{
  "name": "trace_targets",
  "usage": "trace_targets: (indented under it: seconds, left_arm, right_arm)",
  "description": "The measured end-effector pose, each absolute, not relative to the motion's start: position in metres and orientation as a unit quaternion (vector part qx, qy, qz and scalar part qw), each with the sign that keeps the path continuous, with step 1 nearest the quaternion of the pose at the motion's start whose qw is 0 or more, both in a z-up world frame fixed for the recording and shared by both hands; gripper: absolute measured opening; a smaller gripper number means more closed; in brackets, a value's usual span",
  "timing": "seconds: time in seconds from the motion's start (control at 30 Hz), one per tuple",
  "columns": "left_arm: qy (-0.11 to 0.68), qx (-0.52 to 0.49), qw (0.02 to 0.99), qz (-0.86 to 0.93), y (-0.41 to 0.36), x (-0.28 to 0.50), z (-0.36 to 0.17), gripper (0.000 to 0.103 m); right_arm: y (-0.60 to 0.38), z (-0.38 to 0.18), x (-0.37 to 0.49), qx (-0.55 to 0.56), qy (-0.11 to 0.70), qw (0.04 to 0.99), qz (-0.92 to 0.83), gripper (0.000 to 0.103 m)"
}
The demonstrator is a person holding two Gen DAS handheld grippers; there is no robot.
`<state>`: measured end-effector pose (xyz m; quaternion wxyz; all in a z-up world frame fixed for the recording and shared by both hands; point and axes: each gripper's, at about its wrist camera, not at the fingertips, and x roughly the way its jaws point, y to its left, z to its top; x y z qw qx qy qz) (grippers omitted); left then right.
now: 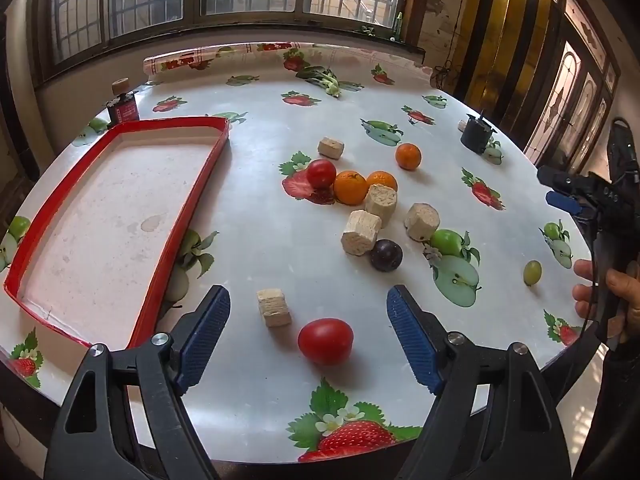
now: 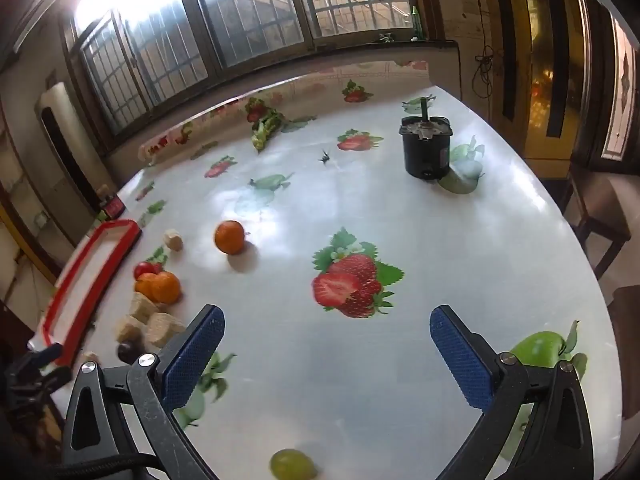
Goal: Organize fruits
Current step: 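Move both tools toward the red tomato and green grape on the table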
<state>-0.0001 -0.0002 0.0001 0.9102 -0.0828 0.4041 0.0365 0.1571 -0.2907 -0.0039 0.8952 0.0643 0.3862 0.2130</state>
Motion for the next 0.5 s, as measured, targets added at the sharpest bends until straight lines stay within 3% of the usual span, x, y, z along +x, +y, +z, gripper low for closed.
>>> trace_targets:
  seconds: [0.37, 0.5]
  left_arm:
    - [0.399, -0.076, 0.913, 0.034, -0.007, -0.014, 0.006, 0.081]
    - [0.391, -0.07, 0.917, 0.039, -0.007, -0.019, 0.007, 0.081]
  right_arm:
    - [-0.284, 0.05, 0.086, 0.187, 0.324, 0.863, 0.34, 0.103]
    - [-0.267, 0.06, 0.07, 0.094, 0.325, 0.895, 0.289, 0.103]
